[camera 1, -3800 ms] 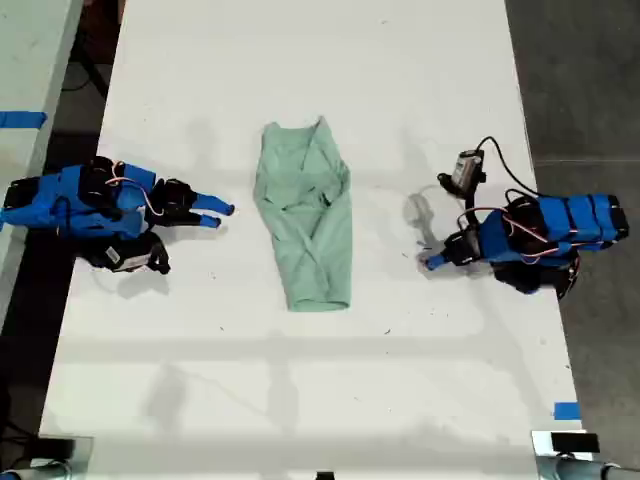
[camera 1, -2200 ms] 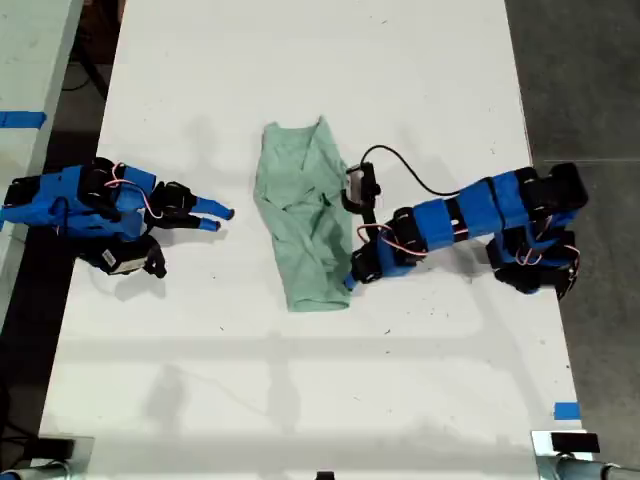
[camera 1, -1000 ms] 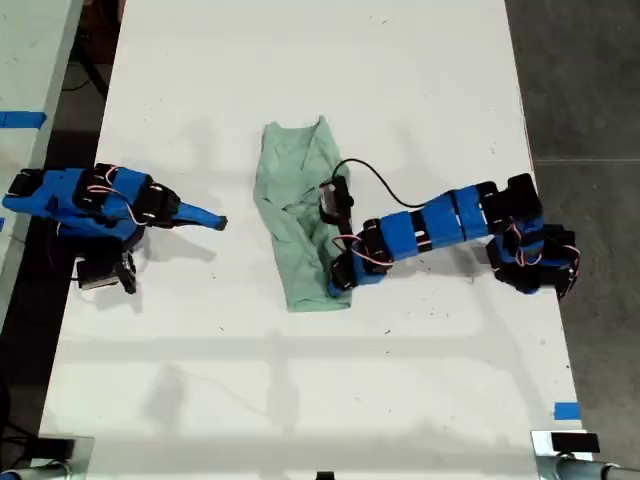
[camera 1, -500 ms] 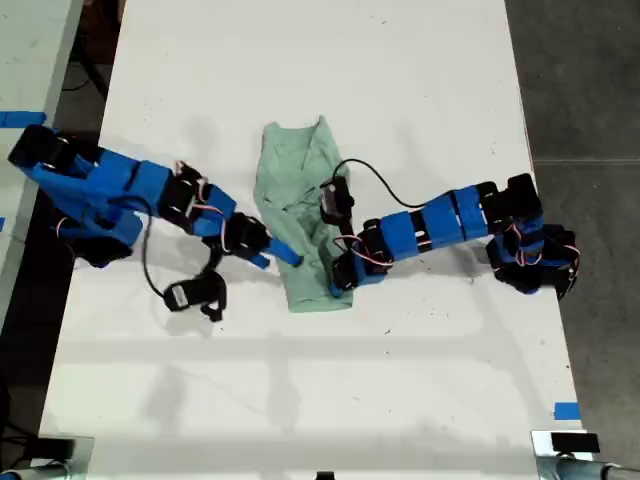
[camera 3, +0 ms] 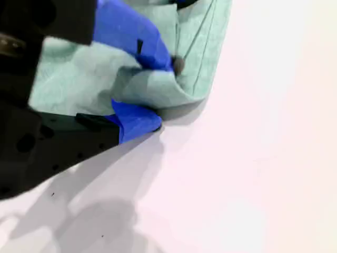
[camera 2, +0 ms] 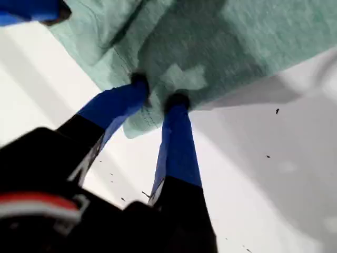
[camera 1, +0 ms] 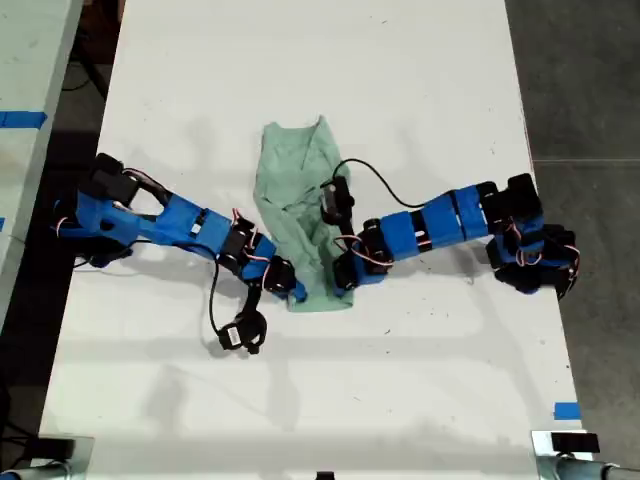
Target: Fold t shirt
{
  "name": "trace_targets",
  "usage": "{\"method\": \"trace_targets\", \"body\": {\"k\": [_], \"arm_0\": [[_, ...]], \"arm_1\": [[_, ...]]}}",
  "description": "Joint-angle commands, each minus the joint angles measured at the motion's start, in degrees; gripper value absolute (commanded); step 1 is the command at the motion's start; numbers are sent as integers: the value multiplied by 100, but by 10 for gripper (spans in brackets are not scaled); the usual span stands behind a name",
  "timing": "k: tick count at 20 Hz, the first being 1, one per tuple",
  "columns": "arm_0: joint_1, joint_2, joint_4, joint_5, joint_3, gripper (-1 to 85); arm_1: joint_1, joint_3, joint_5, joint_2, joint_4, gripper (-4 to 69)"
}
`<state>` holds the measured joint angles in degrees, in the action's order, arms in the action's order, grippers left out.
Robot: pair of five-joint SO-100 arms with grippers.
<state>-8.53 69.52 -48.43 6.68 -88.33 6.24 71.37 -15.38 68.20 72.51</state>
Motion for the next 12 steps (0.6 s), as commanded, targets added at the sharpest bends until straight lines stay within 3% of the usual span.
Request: {"method": "trace_targets", "body": {"k": [1,4,7,12], "arm_0": [[18,246,-272,79,299,-2],[0,325,-1301,-132,1274,-2],[193,360,-2364,-615,2646,-2],[1872,1802,-3516,-1556,2751,-2]], "arm_1": [[18,-563,-44,97,26,19],[88,-1028,-176,88,105,19],[-44,-1960,-624,255,598,19],[-1600,-1837,-2074,1600,677,19]]}}
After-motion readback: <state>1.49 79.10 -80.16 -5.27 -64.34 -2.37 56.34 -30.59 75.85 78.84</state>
